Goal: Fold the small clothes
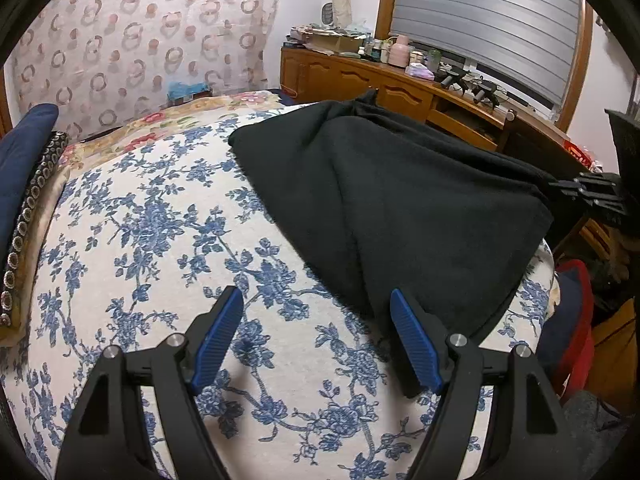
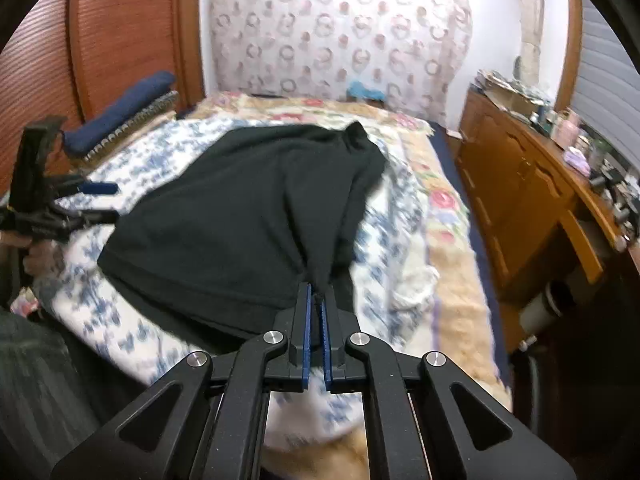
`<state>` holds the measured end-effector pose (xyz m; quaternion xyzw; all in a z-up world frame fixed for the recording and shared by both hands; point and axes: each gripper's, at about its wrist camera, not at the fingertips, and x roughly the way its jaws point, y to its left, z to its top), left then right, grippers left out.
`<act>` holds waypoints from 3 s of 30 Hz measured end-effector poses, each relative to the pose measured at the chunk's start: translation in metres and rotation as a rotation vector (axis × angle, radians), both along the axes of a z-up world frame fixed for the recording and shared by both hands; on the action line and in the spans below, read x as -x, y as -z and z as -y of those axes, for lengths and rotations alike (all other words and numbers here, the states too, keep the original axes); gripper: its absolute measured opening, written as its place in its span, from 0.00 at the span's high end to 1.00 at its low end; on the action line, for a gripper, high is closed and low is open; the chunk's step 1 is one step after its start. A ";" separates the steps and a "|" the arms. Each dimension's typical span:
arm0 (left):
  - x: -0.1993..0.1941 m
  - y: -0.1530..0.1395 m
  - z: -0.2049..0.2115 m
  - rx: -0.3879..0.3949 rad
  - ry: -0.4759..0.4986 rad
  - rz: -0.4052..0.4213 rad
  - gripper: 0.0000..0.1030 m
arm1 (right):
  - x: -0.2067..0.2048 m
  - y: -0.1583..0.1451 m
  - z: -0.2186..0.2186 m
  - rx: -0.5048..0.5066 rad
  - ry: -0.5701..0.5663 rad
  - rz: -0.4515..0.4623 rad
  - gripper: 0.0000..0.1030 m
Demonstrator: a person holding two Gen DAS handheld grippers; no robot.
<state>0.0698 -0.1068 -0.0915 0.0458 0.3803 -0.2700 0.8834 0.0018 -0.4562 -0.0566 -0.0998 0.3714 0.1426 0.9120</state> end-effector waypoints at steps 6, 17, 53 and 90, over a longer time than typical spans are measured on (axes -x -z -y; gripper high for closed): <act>0.001 0.001 0.008 -0.006 0.021 -0.007 0.26 | -0.001 0.012 0.003 -0.009 0.017 -0.023 0.98; 0.004 0.001 0.011 -0.010 0.014 -0.001 0.26 | -0.027 -0.010 -0.003 -0.034 0.030 0.078 0.66; -0.002 0.008 0.003 0.002 -0.024 -0.004 0.26 | -0.233 -0.004 -0.019 0.046 0.136 -0.022 1.00; 0.023 0.010 0.020 0.027 0.138 -0.111 0.52 | -0.040 0.028 -0.079 -0.008 -0.109 0.024 0.30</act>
